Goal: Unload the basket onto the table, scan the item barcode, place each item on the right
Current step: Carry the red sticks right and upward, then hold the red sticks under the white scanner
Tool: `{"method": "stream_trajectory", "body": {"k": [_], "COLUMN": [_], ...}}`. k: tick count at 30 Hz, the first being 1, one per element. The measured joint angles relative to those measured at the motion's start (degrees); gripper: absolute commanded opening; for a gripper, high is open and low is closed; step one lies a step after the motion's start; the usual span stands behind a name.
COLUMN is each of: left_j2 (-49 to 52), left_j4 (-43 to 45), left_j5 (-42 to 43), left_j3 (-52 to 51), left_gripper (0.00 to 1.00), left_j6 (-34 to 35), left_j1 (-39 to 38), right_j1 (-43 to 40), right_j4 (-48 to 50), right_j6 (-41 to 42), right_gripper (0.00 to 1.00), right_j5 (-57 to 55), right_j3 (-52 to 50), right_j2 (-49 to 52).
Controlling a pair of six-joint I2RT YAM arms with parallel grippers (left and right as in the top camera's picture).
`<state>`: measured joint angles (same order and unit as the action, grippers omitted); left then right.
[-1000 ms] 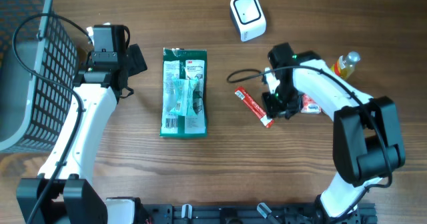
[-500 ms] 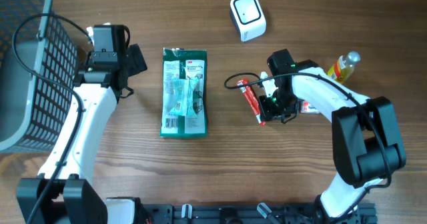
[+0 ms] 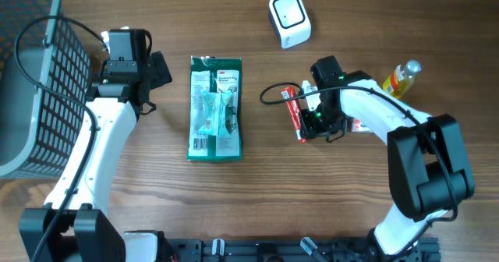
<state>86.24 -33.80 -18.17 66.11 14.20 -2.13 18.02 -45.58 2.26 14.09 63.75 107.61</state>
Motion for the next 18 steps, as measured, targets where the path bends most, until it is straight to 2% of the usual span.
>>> {"method": "stream_trajectory", "body": {"k": [8, 11, 18], "left_j2": [0.0, 0.0, 0.0], "left_j4": [0.0, 0.0, 0.0], "left_j5": [0.0, 0.0, 0.0], "left_j3": [0.0, 0.0, 0.0], "left_gripper": [1.00, 1.00, 1.00], "left_j6": [0.0, 0.0, 0.0], "left_j1": [0.0, 0.0, 0.0], "right_j1": [3.7, 4.5, 5.2], "right_j4": [4.4, 4.8, 3.6], "right_j6": [1.2, 1.6, 1.9], "right_gripper": [0.19, 0.04, 0.04], "right_j5": [-2.6, -3.4, -8.5], "right_j3": [-2.0, -2.1, -1.3], "right_j2": [-1.4, -1.5, -2.0]}}
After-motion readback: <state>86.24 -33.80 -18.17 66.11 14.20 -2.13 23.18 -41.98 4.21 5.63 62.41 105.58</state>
